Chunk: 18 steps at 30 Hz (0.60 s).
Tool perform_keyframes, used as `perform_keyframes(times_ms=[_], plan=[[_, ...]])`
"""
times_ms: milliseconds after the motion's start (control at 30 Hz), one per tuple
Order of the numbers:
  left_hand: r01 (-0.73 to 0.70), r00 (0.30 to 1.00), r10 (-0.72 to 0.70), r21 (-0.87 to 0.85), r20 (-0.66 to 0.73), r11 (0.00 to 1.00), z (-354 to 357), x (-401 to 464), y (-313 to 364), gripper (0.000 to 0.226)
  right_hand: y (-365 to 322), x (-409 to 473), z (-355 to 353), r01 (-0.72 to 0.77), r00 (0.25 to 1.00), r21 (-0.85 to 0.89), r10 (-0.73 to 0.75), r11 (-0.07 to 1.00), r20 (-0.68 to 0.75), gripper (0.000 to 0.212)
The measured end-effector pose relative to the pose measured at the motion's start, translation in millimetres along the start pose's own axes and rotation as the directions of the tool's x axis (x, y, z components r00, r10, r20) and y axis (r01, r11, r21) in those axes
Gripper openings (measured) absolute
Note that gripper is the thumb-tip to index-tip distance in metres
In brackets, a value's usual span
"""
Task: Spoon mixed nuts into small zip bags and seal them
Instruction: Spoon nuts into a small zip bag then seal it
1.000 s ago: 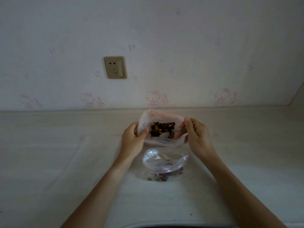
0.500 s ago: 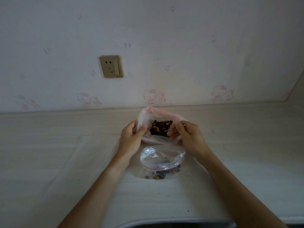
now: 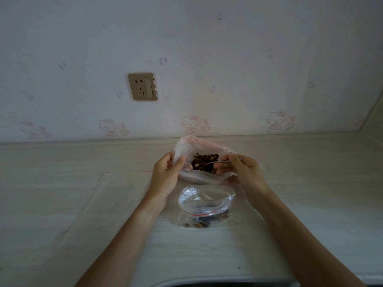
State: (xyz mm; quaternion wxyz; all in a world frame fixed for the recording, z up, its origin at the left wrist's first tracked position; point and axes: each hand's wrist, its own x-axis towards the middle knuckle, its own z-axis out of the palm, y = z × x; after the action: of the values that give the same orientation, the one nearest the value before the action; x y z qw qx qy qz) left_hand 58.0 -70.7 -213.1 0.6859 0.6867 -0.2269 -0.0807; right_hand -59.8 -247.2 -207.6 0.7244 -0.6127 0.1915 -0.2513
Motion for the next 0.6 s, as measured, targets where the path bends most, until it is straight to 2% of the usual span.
perform_keyframes(times_ms=[367, 500, 600], plan=[[0.047, 0.999, -0.046, -0.039, 0.027, 0.998, 0, -5, 5, 0.023, 1, -2, 3, -0.006, 1.0, 0.034, 0.005, 0.999, 0.031, 0.03], [-0.026, 0.999, 0.029, 0.115, -0.018, 0.993, -6, -4, 5, 0.016, -4, -8, -3, 0.026, 1.0, 0.019, -0.025, 0.999, -0.016, 0.03], [-0.045, 0.997, 0.06, 0.277, -0.044, 0.96, -13, 0, 2, 0.02, -13, -12, -10, 0.053, 0.998, -0.013, -0.053, 0.998, -0.026, 0.031]])
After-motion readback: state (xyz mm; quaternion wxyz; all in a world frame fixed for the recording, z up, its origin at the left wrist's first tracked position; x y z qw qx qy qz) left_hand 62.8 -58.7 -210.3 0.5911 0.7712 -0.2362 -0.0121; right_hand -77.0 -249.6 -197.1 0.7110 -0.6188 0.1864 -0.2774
